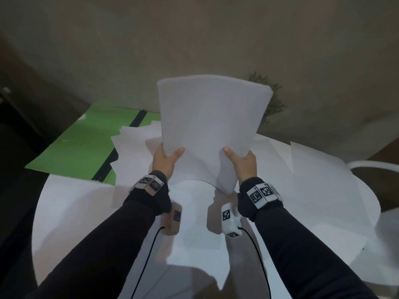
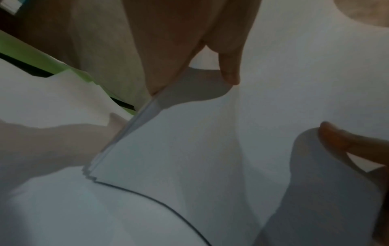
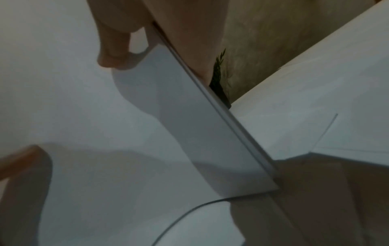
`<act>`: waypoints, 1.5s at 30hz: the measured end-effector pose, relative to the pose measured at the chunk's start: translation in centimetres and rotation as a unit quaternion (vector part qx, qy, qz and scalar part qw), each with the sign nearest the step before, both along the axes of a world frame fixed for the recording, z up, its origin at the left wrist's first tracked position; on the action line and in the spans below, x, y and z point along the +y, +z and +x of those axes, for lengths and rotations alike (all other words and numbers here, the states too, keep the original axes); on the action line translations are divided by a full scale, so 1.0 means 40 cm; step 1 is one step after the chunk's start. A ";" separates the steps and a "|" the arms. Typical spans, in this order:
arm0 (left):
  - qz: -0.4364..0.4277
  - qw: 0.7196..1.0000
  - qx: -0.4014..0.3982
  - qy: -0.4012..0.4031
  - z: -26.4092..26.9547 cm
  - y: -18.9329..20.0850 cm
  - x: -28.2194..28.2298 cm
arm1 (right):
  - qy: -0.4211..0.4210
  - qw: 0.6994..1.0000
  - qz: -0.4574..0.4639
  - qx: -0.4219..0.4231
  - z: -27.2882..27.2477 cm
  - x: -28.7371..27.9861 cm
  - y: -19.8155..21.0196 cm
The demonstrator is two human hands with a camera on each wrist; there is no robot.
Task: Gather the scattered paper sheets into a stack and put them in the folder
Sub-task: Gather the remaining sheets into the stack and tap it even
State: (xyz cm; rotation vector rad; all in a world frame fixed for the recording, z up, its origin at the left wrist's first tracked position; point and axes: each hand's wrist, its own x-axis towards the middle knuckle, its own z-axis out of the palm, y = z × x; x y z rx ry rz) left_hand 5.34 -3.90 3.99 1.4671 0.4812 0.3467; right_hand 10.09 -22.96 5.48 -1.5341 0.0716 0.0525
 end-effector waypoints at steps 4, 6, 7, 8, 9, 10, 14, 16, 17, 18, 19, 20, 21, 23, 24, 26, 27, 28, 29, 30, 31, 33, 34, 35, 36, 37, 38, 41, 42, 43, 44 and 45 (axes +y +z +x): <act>0.001 0.999 -0.045 0.020 0.006 0.031 -0.013 | -0.022 0.999 0.006 -0.043 0.007 -0.003 0.026; -0.010 0.999 -0.042 0.016 0.000 0.025 -0.017 | -0.028 0.999 0.003 -0.045 0.007 -0.009 0.020; -0.013 1.000 -0.026 0.010 -0.006 0.013 -0.017 | -0.027 0.999 -0.006 -0.036 0.006 -0.013 0.009; -0.010 1.000 -0.001 0.001 -0.014 -0.005 -0.017 | -0.019 0.999 -0.026 -0.021 0.005 -0.019 -0.008; -0.003 1.000 0.024 -0.013 -0.022 -0.025 -0.016 | -0.008 0.999 -0.050 -0.001 0.001 -0.026 -0.027; 0.002 0.999 0.042 -0.029 -0.028 -0.040 -0.014 | 0.006 0.997 -0.073 0.019 -0.001 -0.034 -0.046; 0.016 0.998 0.050 -0.045 -0.023 -0.044 -0.010 | 0.030 0.993 -0.109 0.048 0.006 -0.059 -0.064; 0.014 0.998 0.042 -0.045 -0.021 -0.039 -0.010 | 0.025 0.993 -0.106 0.041 0.005 -0.061 -0.066; 0.013 0.998 0.043 -0.047 -0.024 -0.041 -0.011 | 0.024 0.993 -0.104 0.043 0.001 -0.060 -0.069; 0.012 0.998 0.045 -0.051 -0.027 -0.046 -0.012 | 0.022 0.993 -0.103 0.048 -0.004 -0.058 -0.072; 0.011 0.997 0.047 -0.054 -0.030 -0.050 -0.012 | 0.021 0.993 -0.103 0.050 -0.006 -0.056 -0.075; 0.011 0.997 0.047 -0.058 -0.030 -0.049 -0.009 | 0.021 0.993 -0.109 0.050 -0.003 -0.057 -0.079; 0.014 0.997 0.049 -0.065 -0.029 -0.046 -0.006 | 0.024 0.992 -0.118 0.043 0.001 -0.060 -0.076; 0.012 0.994 0.053 -0.091 -0.024 -0.032 0.001 | 0.036 0.988 -0.147 0.020 0.014 -0.077 -0.065; 0.008 0.992 0.057 -0.108 -0.020 -0.025 0.001 | 0.048 0.985 -0.164 0.011 0.019 -0.087 -0.057; 0.003 0.987 0.081 -0.136 -0.015 -0.023 -0.005 | 0.071 0.977 -0.198 0.020 0.027 -0.120 -0.056; -0.005 0.986 0.097 -0.138 -0.014 -0.032 -0.011 | 0.069 0.975 -0.207 0.040 0.028 -0.143 -0.061; -0.015 0.985 0.115 -0.131 -0.014 -0.045 -0.017 | 0.052 0.976 -0.203 0.061 0.030 -0.168 -0.071; -0.026 0.984 0.133 -0.119 -0.015 -0.060 -0.022 | 0.025 0.974 -0.209 0.082 0.033 -0.199 -0.084; -0.038 0.982 0.149 -0.106 -0.015 -0.077 -0.027 | -0.005 0.967 -0.236 0.095 0.040 -0.236 -0.098; -0.050 0.981 0.162 -0.096 -0.016 -0.093 -0.032 | -0.027 0.948 -0.298 0.111 0.045 -0.276 -0.107; -0.066 0.978 0.181 -0.081 -0.017 -0.118 -0.037 | -0.029 0.882 -0.439 0.171 0.052 -0.358 -0.128; -0.071 0.976 0.188 -0.080 -0.017 -0.126 -0.036 | -0.025 0.845 -0.493 0.203 0.055 -0.391 -0.145; -0.075 0.975 0.195 -0.079 -0.016 -0.136 -0.033 | -0.017 0.812 -0.537 0.230 0.057 -0.416 -0.164; -0.077 0.973 0.201 -0.081 -0.016 -0.145 -0.028 | -0.008 0.791 -0.561 0.244 0.056 -0.432 -0.182; -0.078 0.971 0.208 -0.086 -0.017 -0.152 -0.022 | -0.001 0.780 -0.571 0.258 0.054 -0.437 -0.204; -0.082 0.968 0.217 -0.093 -0.019 -0.161 -0.017 | 0.006 0.774 -0.578 0.258 0.052 -0.437 -0.223; -0.074 0.962 0.247 -0.086 -0.020 -0.185 -0.002 | 0.042 0.769 -0.595 0.232 0.008 -0.373 -0.226; -0.049 0.962 0.257 -0.079 -0.020 -0.190 0.002 | 0.043 0.760 -0.612 0.212 -0.011 -0.349 -0.220; -0.020 0.960 0.267 -0.075 -0.020 -0.194 0.008 | 0.038 0.746 -0.637 0.190 -0.033 -0.322 -0.207; 0.002 0.959 0.275 -0.075 -0.021 -0.192 0.013 | 0.038 0.732 -0.661 0.163 -0.047 -0.300 -0.205; 0.015 0.958 0.278 -0.074 -0.023 -0.191 0.021 | 0.049 0.720 -0.678 0.136 -0.062 -0.278 -0.201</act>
